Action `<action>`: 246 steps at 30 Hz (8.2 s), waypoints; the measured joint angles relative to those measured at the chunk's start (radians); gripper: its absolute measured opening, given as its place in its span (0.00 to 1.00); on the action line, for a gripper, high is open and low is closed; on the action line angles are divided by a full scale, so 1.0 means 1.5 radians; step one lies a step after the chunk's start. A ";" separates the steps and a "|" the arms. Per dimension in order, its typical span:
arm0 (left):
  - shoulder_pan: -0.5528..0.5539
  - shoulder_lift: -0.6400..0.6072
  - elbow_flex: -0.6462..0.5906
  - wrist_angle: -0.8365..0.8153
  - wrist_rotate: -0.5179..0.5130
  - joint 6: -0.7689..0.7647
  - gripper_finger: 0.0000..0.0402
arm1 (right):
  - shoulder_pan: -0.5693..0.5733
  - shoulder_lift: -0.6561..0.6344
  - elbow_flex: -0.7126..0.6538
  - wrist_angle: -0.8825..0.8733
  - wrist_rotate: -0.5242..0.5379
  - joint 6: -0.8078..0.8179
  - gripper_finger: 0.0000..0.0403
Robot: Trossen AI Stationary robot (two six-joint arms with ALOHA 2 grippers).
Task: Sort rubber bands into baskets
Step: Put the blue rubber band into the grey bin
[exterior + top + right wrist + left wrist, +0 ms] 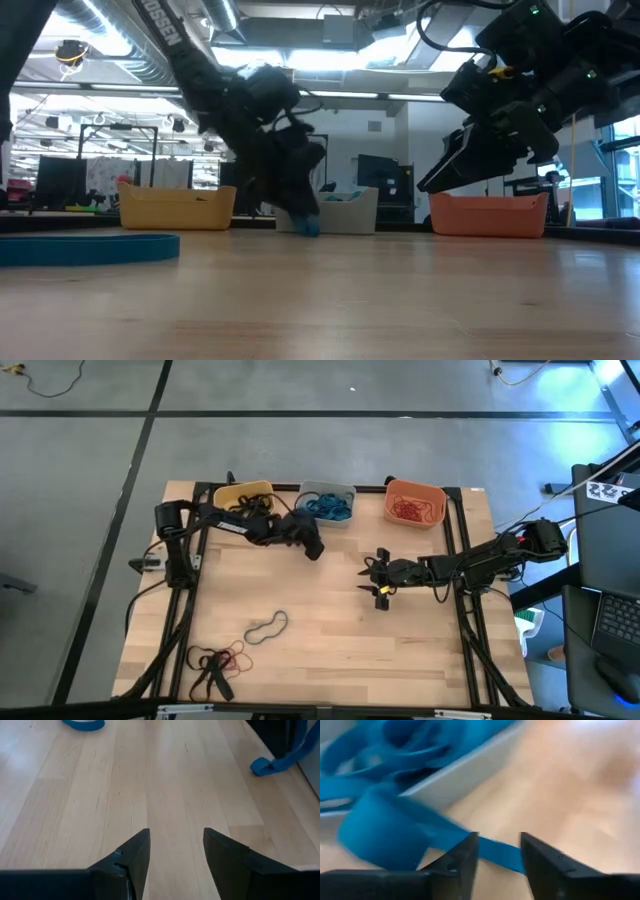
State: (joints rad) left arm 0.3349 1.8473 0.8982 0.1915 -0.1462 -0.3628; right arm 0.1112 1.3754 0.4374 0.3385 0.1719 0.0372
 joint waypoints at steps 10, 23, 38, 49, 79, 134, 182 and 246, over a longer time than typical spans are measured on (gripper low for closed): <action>-0.028 0.002 -0.001 -0.014 0.009 0.167 0.34 | 0.000 0.000 0.000 0.001 0.000 0.000 0.45; -0.030 0.017 0.000 -0.080 -0.026 0.209 0.33 | 0.000 0.000 0.000 0.000 0.000 0.005 0.45; -0.030 0.012 -0.001 -0.045 -0.009 0.064 0.34 | 0.000 0.000 0.000 0.000 0.000 0.006 0.45; -0.034 0.012 -0.001 -0.065 0.032 0.024 0.34 | 0.000 0.000 0.000 0.000 0.000 0.006 0.45; -0.050 0.024 0.038 -0.132 0.035 0.108 0.34 | 0.000 0.000 0.000 0.001 0.000 0.006 0.45; 0.107 -0.136 0.105 0.035 0.019 0.329 0.01 | 0.000 0.000 0.000 -0.004 0.000 0.007 0.45; 0.161 0.013 0.104 -0.056 0.011 0.198 0.10 | 0.000 0.000 0.000 -0.002 0.001 0.007 0.45; -0.383 -0.067 0.115 -0.590 0.074 0.055 0.40 | 0.000 0.000 0.000 -0.004 -0.005 0.015 0.45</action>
State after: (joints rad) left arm -0.2391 1.7462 1.0705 -0.6930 -0.0349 -0.2797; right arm 0.1112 1.3754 0.4374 0.3331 0.1646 0.0593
